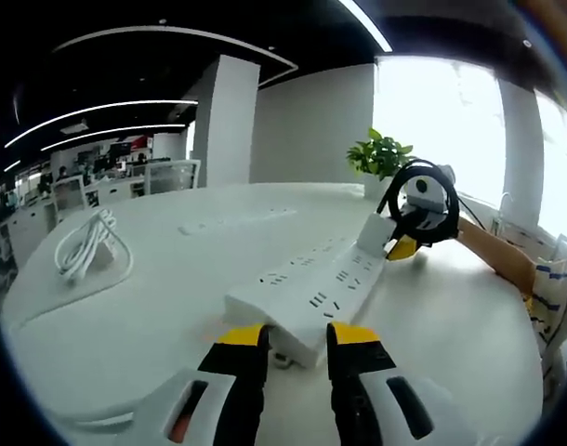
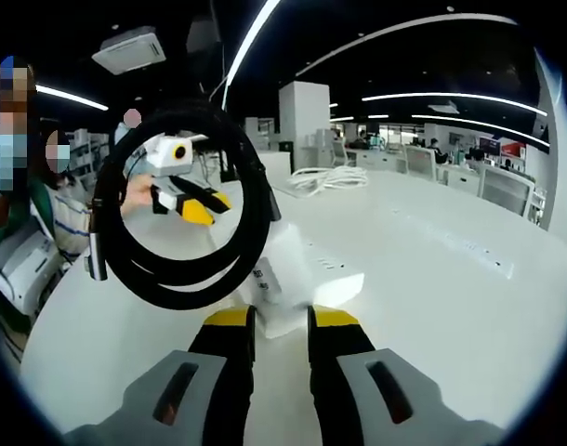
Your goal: Straighten the power strip on the desk, plug the charger into it
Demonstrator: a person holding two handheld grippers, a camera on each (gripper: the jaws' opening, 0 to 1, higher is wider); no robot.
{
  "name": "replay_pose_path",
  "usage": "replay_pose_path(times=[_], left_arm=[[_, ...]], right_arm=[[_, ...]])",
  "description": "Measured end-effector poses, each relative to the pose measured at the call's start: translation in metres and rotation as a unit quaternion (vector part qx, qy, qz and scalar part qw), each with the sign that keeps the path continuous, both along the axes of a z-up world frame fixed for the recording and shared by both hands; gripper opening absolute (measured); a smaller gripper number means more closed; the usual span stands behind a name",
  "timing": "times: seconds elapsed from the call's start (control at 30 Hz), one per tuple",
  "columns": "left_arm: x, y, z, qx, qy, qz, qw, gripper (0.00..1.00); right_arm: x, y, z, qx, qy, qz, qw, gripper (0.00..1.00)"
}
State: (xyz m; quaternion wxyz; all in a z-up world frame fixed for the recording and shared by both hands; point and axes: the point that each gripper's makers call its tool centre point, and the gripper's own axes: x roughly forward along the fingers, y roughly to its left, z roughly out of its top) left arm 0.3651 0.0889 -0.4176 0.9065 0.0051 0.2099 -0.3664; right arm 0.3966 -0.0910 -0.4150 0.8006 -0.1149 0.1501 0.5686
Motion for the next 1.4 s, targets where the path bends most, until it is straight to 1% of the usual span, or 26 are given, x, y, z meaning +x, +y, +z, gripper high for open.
replay_pose_path(times=[0.27,0.53,0.8,0.87,1.0,1.2,1.27,1.37,1.4], left_arm=[[0.005,0.001,0.002,-0.001,-0.006,0.001,1.0,0.26],[0.008,0.002,0.003,0.003,-0.015,0.003,0.9999,0.26],[0.014,0.003,0.004,-0.001,-0.025,0.006,0.9997,0.26],[0.014,0.002,0.005,0.008,-0.039,0.006,0.9992,0.27],[0.014,0.002,0.005,0.018,-0.05,0.007,0.9986,0.27],[0.014,0.002,0.005,0.017,-0.051,0.007,0.9985,0.27],[0.013,0.002,0.005,0.02,-0.048,0.001,0.9987,0.27],[0.009,0.002,0.004,0.034,-0.046,-0.014,0.9983,0.27],[0.008,0.002,0.002,0.044,-0.046,-0.02,0.9977,0.28]], right_arm=[[-0.002,0.001,-0.001,-0.004,-0.002,-0.001,1.0,0.22],[0.0,0.0,0.0,-0.005,-0.002,-0.001,1.0,0.22],[0.002,-0.001,0.001,-0.007,-0.002,-0.002,1.0,0.21],[0.002,0.0,0.0,-0.007,-0.003,-0.002,1.0,0.21],[0.001,0.001,0.0,-0.009,-0.004,-0.002,0.9999,0.21],[0.0,0.002,0.0,-0.006,-0.001,-0.004,1.0,0.21],[0.0,0.002,-0.001,-0.007,-0.002,-0.004,1.0,0.21],[0.0,0.001,-0.001,-0.011,-0.005,-0.003,0.9999,0.21],[0.001,0.001,-0.001,-0.01,-0.005,-0.003,0.9999,0.21]])
